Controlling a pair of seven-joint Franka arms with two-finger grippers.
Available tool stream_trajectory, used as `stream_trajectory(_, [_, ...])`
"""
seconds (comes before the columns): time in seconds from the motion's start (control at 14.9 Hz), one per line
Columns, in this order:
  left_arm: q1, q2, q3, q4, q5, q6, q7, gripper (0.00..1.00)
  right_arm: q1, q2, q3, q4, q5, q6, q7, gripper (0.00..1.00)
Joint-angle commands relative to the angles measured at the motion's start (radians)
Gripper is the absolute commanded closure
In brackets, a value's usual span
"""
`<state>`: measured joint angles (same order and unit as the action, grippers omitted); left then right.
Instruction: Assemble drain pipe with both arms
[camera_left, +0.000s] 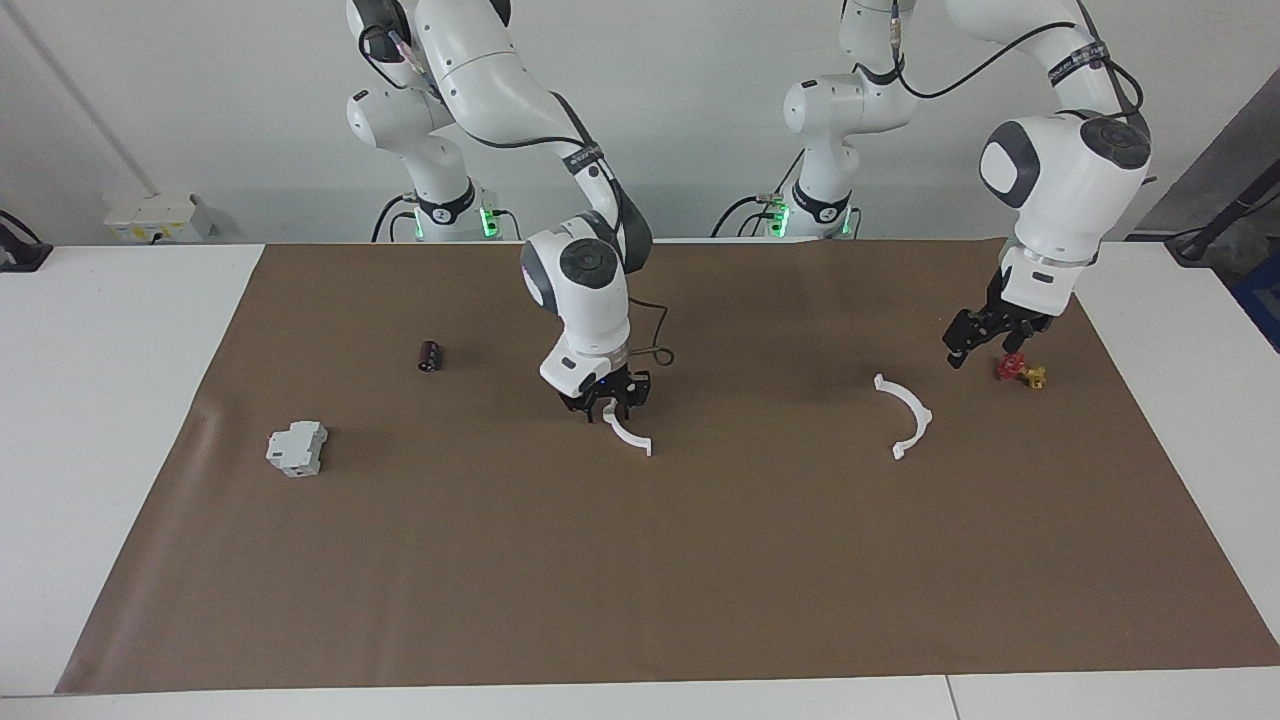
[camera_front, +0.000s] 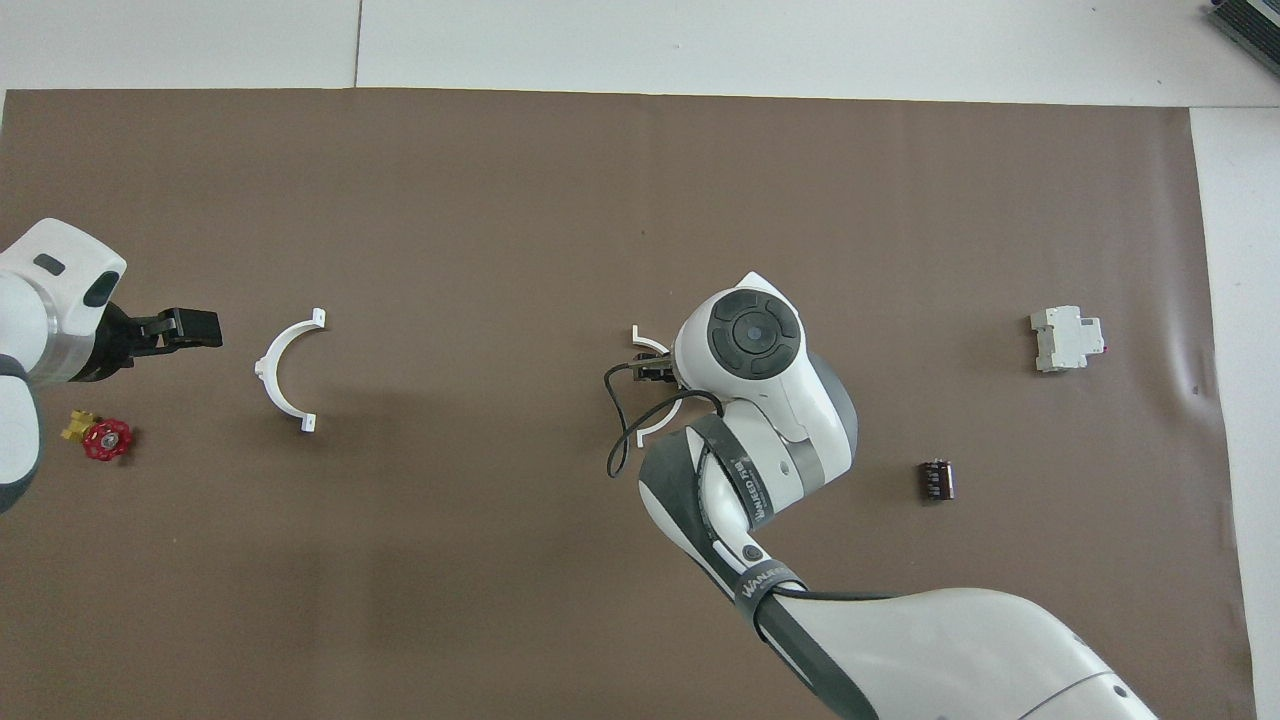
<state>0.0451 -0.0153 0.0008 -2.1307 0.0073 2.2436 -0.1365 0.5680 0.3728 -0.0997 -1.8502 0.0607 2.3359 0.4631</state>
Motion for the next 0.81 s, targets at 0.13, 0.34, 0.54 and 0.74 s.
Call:
stream_trajectory(0.13, [0.004, 0.023, -0.007, -0.113, -0.006, 0.183, -0.084, 0.0, -0.163, -0.143, 0.008, 0.0, -0.01, -0.101, -0.059, 0.0])
stream_trajectory(0.34, [0.002, 0.023, -0.007, -0.173, -0.006, 0.225, -0.11, 0.0, -0.253, -0.184, 0.006, 0.005, -0.01, -0.162, -0.138, 0.0])
stream_trajectory(0.54, [-0.002, 0.023, -0.007, -0.227, -0.004, 0.25, -0.17, 0.0, -0.335, -0.23, 0.006, 0.006, -0.015, -0.258, -0.196, 0.0])
stream_trajectory(0.74, [-0.025, 0.034, -0.009, -0.239, -0.006, 0.278, -0.237, 0.0, -0.419, -0.282, 0.006, 0.005, -0.029, -0.352, -0.29, 0.0])
